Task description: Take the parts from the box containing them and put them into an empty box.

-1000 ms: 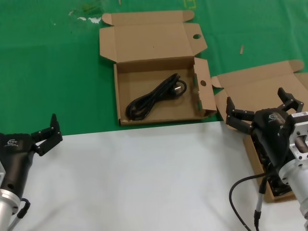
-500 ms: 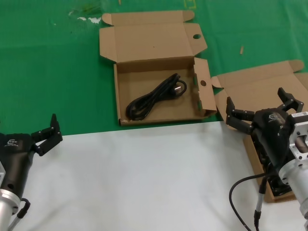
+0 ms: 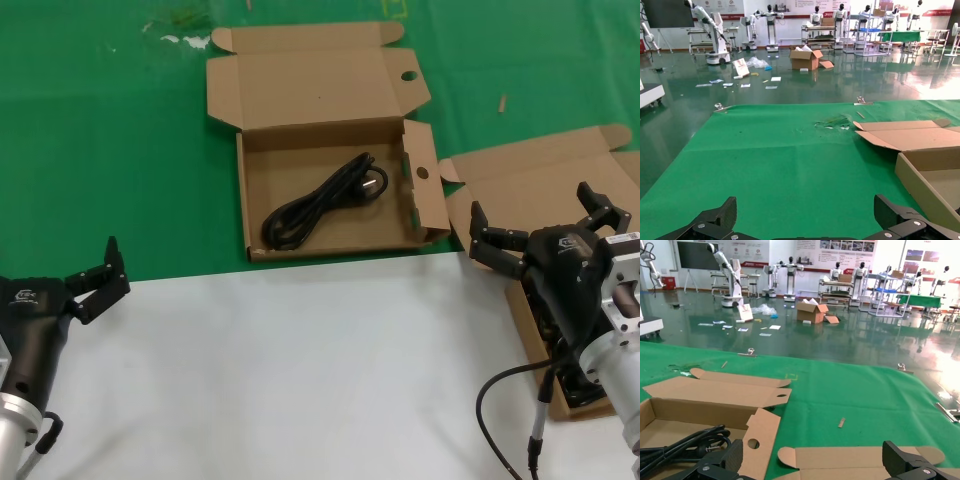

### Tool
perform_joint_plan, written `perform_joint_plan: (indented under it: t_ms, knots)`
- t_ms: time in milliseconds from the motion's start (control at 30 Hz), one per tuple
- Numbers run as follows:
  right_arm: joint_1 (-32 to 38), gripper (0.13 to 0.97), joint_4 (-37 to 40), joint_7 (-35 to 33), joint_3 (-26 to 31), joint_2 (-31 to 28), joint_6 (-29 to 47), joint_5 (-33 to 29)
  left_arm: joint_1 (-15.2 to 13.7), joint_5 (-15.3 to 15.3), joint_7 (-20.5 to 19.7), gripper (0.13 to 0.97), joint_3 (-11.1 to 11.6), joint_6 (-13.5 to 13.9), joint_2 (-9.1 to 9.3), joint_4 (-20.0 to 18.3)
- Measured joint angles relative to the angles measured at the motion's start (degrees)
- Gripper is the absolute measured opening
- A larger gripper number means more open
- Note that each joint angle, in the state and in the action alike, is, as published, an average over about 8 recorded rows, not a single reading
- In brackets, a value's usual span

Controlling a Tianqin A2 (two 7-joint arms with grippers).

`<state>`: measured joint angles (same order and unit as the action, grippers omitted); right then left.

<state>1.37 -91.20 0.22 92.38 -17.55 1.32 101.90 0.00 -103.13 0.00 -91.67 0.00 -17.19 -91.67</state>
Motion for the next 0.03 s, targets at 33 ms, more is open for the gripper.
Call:
perform_joint_plan:
  t_ms: [33]
  knots:
    - [0.0,0.966,0.0,0.0,0.0,0.0,0.0,0.0,0.0,0.0,0.0,0.966,0.0,0.0,0.0,0.0]
